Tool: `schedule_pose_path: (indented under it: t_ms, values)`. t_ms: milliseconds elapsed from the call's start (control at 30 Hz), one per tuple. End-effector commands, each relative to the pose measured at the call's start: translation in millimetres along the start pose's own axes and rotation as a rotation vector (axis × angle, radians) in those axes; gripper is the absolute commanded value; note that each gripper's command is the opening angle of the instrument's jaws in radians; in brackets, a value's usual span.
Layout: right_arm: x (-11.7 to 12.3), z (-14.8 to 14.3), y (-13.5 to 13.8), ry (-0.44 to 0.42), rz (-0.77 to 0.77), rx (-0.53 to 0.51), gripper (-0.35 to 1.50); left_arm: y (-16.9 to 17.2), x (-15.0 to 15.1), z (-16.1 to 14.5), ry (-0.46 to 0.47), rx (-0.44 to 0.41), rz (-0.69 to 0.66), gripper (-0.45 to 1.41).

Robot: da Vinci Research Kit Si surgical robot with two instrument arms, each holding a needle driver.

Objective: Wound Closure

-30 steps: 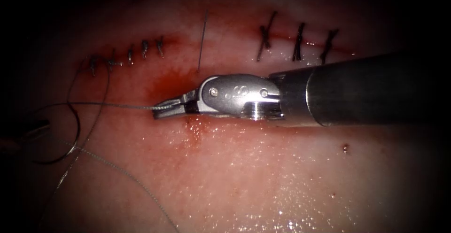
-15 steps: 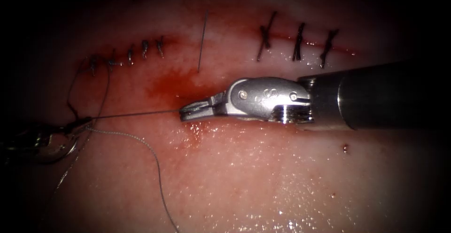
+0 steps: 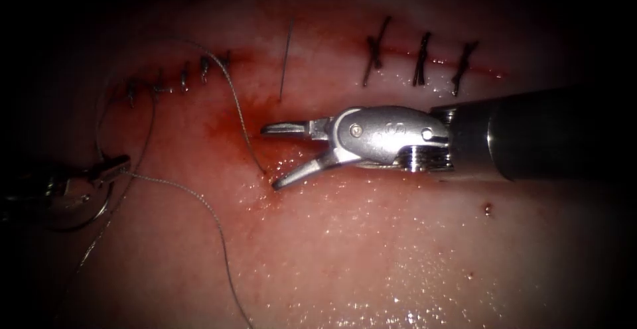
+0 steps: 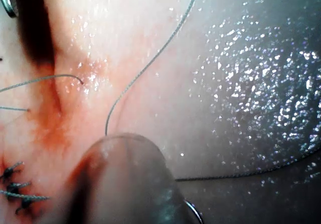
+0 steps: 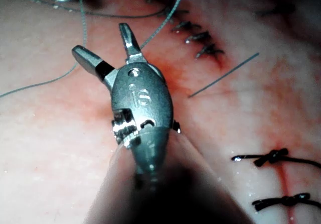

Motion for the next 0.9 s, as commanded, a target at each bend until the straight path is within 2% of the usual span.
schedule_pose_path:
  t_ms: [33, 167, 367, 400, 433, 467, 500, 533, 700, 900]
  values:
    - [-0.6, 0.7, 0.1, -0.001, 0.001, 0.003, 1.23, 0.6, 0.8, 0.5, 0.005, -0.001, 0.007, -0.45]
    - [-0.8, 0.4, 0.7, -0.003, 0.002, -0.003, 1.33, 0.2, 1.3, 0.8, 0.011, 0.002, 0.021, -0.45]
    - [-1.2, -0.5, 2.4, -0.009, 0.005, -0.035, 1.28, 0.2, 1.4, 0.9, 0.018, 0.001, 0.055, -0.45]
    - [-1.4, -0.6, 3.2, 0.000, 0.007, -0.065, 1.14, 0.2, 1.4, 0.9, 0.023, 0.001, 0.067, -0.45]
    - [-1.6, -0.7, 3.7, 0.014, 0.007, -0.081, 0.86, 0.2, 1.5, 0.9, 0.024, 0.001, 0.078, -0.45]
    - [-2.0, -0.7, 4.3, 0.025, 0.005, -0.094, 0.37, 0.1, 1.6, 0.9, 0.025, 0.001, 0.089, -0.45]
    - [-2.5, -0.6, 4.9, 0.026, 0.002, -0.109, -0.30, 0.1, 1.7, 1.0, 0.026, 0.001, 0.094, -0.45]
    - [-2.9, -0.3, 5.4, 0.025, -0.002, -0.122, -0.35, 0.1, 1.9, 1.0, 0.030, 0.001, 0.105, -0.45]
    - [-6.0, 2.6, 7.7, 0.021, -0.029, -0.121, -0.35, -0.4, 2.5, 1.4, 0.106, -0.013, 0.109, -0.45]
    - [-10.0, 6.2, 8.5, 0.019, -0.019, -0.128, -0.35, -1.3, 3.1, 1.7, 0.129, -0.024, 0.100, -0.45]
